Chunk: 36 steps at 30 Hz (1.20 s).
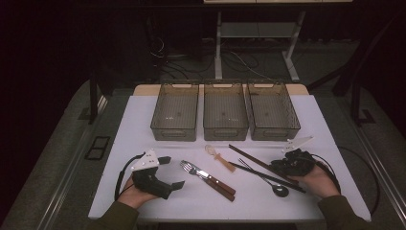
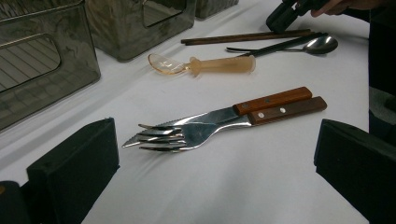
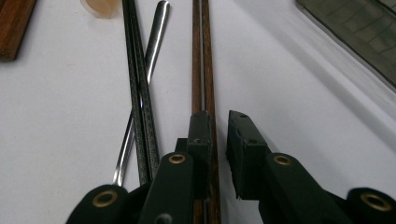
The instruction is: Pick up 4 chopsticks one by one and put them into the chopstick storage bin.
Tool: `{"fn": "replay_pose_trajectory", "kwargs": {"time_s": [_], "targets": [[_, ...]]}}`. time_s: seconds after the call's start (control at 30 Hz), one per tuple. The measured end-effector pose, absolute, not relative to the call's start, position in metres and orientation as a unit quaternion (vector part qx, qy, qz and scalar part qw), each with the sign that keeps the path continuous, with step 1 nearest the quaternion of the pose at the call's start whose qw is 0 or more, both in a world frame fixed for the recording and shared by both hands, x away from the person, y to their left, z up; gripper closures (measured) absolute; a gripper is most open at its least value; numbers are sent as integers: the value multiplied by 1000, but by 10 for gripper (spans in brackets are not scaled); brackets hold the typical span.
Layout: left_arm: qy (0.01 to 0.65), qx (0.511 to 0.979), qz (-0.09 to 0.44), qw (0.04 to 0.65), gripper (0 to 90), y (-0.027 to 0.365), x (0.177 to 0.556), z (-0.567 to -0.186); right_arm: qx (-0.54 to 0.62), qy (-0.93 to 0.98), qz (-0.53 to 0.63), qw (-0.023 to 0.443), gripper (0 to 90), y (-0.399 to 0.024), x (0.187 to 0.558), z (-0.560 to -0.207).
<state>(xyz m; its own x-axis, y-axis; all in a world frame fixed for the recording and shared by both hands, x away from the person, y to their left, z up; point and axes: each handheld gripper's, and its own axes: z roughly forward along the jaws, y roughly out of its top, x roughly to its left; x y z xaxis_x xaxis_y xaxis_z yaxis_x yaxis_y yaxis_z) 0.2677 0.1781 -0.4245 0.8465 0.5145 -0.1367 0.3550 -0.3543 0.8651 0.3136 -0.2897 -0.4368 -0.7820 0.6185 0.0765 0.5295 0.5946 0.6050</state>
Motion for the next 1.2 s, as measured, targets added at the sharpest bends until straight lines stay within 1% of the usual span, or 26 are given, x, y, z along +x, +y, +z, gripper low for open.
{"fn": "replay_pose_trajectory", "kwargs": {"time_s": [0.7,1.2], "targets": [[261,822,72,501,0,176,269,-426,303,899,305,85,845,-290,314,-442],[259,823,70,501,0,175,270,-426,294,898,317,77,849,-293,314,-441]]}}
